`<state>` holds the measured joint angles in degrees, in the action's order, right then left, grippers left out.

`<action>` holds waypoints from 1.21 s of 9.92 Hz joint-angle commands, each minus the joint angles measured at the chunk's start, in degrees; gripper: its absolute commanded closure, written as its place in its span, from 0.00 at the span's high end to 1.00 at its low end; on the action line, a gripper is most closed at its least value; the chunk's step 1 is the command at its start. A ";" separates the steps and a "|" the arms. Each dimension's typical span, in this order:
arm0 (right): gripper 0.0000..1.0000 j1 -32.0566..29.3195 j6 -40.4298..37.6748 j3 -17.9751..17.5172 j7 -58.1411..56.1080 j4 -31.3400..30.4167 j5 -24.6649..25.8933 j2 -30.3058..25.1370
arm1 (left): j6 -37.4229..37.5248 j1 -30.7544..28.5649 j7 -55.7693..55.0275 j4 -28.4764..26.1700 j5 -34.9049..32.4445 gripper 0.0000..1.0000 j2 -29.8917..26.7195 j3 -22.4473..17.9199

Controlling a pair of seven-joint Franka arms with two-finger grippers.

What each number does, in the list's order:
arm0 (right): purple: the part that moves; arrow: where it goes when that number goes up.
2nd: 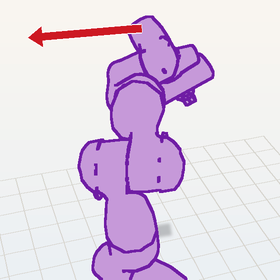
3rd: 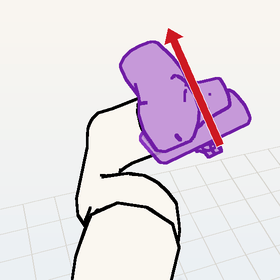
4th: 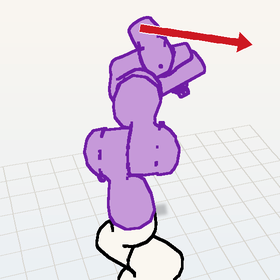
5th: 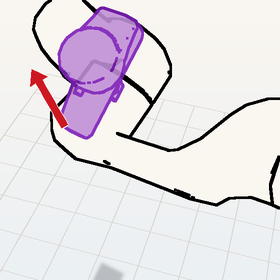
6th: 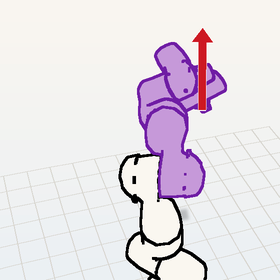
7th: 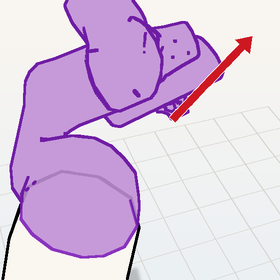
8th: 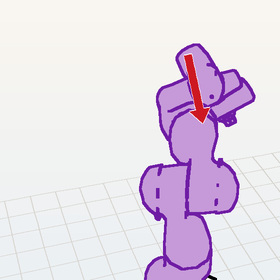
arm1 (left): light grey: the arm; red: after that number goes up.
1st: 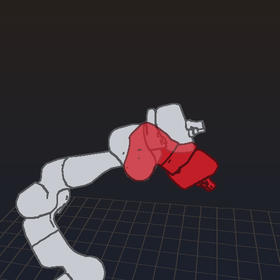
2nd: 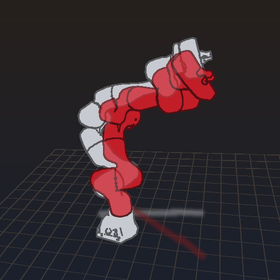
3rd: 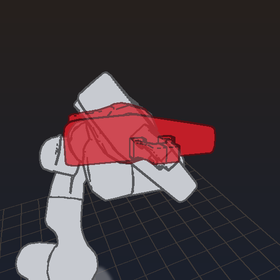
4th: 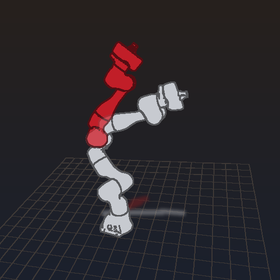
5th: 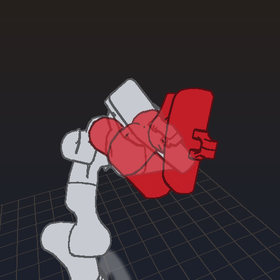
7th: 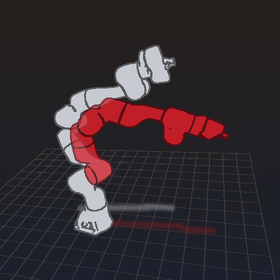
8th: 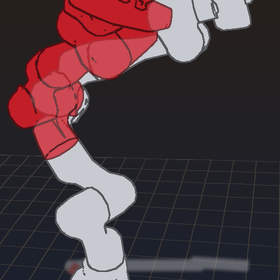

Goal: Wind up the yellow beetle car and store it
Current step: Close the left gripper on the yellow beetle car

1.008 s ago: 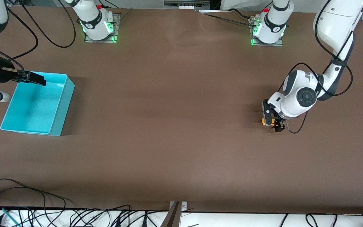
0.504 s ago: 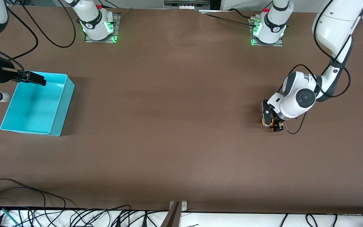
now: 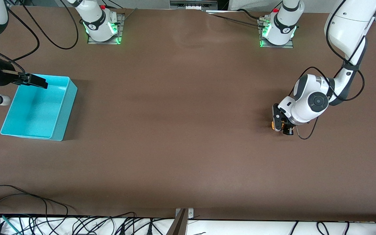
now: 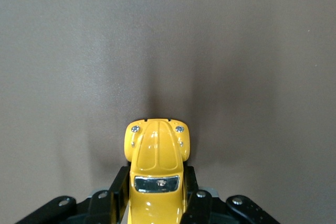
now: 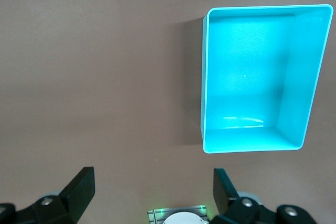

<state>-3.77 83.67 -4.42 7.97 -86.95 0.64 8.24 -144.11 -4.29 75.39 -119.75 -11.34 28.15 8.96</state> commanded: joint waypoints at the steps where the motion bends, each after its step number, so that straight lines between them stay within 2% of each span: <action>1: 1.00 -0.54 -0.52 -0.06 -0.59 -0.32 -0.20 -0.42 | 0.85 -0.37 0.64 0.31 -1.67 0.19 -0.38 0.01; 5: 1.00 -0.54 -0.43 -0.06 -0.59 -0.32 -0.20 -0.42 | 1.90 -2.38 1.16 0.92 -1.75 0.19 1.11 -0.17; 12: 1.00 -0.54 0.09 -0.06 -0.50 0.20 0.06 -0.59 | 1.82 -15.39 14.07 5.75 -2.11 0.18 5.77 -0.17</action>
<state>-3.81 83.75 -4.27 7.96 -86.97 0.65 8.23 -141.88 -17.30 87.26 -117.06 -11.34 29.63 8.40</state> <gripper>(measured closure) 0.000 0.551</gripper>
